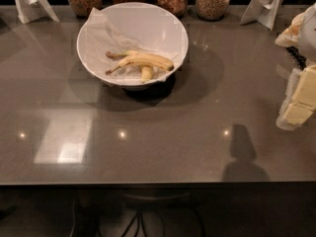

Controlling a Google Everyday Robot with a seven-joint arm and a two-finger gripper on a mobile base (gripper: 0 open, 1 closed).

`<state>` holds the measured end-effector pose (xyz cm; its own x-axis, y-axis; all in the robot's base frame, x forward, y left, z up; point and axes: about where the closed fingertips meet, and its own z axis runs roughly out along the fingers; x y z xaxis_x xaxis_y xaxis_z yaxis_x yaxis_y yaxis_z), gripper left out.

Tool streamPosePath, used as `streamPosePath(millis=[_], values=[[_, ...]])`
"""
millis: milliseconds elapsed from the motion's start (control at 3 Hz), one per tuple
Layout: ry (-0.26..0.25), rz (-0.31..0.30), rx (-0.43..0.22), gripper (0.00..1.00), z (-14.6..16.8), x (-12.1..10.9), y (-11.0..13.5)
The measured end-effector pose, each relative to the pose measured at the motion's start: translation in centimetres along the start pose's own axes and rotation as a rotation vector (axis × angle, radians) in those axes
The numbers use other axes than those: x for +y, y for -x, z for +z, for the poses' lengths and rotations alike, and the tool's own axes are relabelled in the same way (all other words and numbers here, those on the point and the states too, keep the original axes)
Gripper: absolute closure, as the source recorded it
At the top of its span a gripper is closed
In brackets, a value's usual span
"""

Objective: Pick banana from white bowl

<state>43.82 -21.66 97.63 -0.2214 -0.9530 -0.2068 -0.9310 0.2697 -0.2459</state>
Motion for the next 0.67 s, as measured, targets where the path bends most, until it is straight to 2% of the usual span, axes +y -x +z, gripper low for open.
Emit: streamPosePath(millis=[333,667], values=[[0.0,0.0,0.0,0.0,0.0,0.0,0.0],[-0.035,0.021,-0.062,0.0,0.8,-1.6,2.3]])
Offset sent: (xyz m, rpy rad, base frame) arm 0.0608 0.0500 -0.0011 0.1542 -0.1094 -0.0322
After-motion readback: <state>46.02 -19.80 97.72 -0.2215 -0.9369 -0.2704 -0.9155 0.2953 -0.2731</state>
